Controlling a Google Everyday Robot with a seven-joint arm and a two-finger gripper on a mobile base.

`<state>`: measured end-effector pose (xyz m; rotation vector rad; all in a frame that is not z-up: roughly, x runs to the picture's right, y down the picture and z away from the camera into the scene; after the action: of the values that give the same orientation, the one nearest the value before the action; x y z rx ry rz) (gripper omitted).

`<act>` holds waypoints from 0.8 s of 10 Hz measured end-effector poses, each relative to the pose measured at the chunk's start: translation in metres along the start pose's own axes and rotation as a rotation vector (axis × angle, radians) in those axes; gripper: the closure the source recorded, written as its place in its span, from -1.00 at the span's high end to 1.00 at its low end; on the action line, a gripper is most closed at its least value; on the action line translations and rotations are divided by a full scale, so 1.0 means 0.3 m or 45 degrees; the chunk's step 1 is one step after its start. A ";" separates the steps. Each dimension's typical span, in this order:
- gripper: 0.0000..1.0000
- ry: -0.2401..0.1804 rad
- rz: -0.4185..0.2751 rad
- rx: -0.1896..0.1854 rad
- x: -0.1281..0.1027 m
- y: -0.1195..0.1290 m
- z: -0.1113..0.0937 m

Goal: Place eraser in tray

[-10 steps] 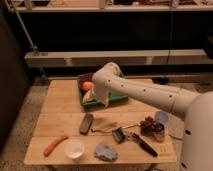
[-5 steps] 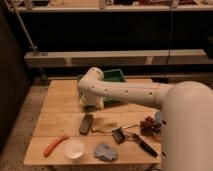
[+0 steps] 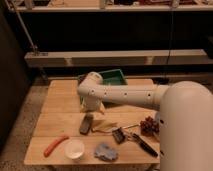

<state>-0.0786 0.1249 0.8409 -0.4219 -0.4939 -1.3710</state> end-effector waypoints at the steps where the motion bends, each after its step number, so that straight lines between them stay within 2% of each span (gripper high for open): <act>1: 0.51 -0.038 -0.001 0.024 -0.005 -0.003 0.027; 2: 0.51 -0.064 -0.005 0.036 -0.014 -0.012 0.043; 6: 0.51 -0.127 -0.039 0.032 -0.059 -0.038 0.074; 8: 0.51 -0.179 -0.063 0.052 -0.080 -0.054 0.107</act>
<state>-0.1003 0.1598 0.8537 -0.4779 -0.6507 -1.3821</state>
